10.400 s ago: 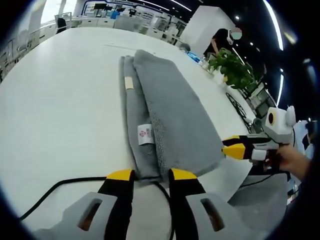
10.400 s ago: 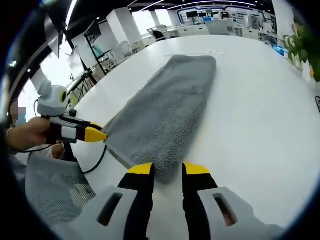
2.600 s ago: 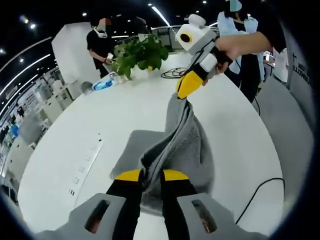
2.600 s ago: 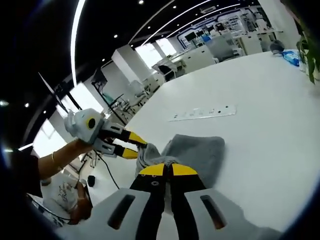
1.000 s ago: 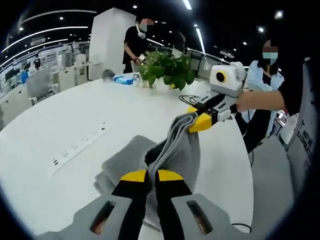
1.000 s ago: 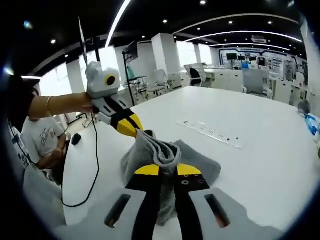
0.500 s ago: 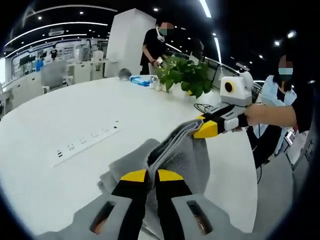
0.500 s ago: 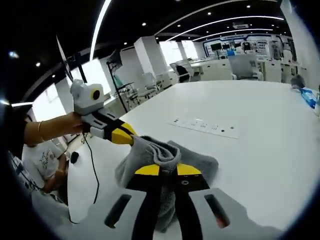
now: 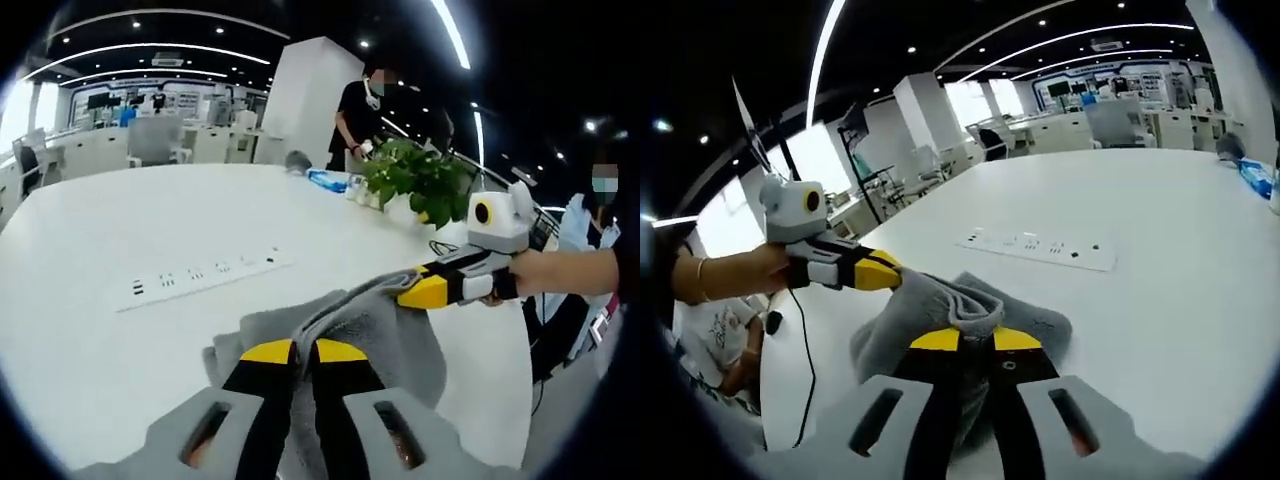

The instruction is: Fold the towel on the table until its edges align and the towel forms a compact rectangular stack.

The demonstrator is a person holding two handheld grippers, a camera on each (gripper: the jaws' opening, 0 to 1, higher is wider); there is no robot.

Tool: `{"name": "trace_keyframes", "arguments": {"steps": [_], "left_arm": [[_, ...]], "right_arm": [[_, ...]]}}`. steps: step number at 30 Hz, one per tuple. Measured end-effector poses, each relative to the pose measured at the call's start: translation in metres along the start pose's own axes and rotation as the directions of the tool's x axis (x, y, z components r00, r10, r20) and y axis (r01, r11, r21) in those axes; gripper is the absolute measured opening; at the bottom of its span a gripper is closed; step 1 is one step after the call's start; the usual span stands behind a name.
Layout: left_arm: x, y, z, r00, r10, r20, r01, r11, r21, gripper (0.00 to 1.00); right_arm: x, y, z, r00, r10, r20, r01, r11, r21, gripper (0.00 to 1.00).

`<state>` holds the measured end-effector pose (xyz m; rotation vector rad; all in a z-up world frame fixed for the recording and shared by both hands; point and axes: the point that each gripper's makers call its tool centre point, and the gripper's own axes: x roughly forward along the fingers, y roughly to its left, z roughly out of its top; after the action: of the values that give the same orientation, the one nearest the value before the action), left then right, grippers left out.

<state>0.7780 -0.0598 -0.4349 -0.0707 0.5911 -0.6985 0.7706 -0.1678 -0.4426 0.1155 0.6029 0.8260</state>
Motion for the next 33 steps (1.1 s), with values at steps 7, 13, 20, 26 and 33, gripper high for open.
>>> {"name": "trace_keyframes", "arguments": {"steps": [7,13,20,26,33], "left_arm": [[0.020,0.010,-0.006,1.000,0.030,-0.002,-0.030,0.999,0.016,0.07],[0.033,0.016,-0.010,0.999,0.049,-0.017,-0.048,0.998,0.043,0.07],[0.043,0.030,-0.015,0.997,0.071,-0.009,-0.071,0.997,0.030,0.07],[0.047,0.031,-0.014,0.996,0.084,-0.001,-0.084,0.996,0.003,0.08],[0.057,0.035,-0.017,0.995,0.098,-0.019,-0.097,0.995,0.029,0.08]], "right_arm": [[0.009,-0.014,-0.011,0.999,-0.028,-0.017,0.028,1.000,0.004,0.06],[0.018,-0.026,-0.018,0.999,-0.046,-0.027,0.047,0.999,0.025,0.06],[0.025,-0.030,-0.023,0.997,-0.069,-0.031,0.070,0.996,0.048,0.06],[0.031,-0.043,-0.028,0.993,-0.103,-0.055,0.108,0.989,0.098,0.06],[0.030,-0.046,-0.035,0.990,-0.120,-0.067,0.135,0.949,0.284,0.06]]}}
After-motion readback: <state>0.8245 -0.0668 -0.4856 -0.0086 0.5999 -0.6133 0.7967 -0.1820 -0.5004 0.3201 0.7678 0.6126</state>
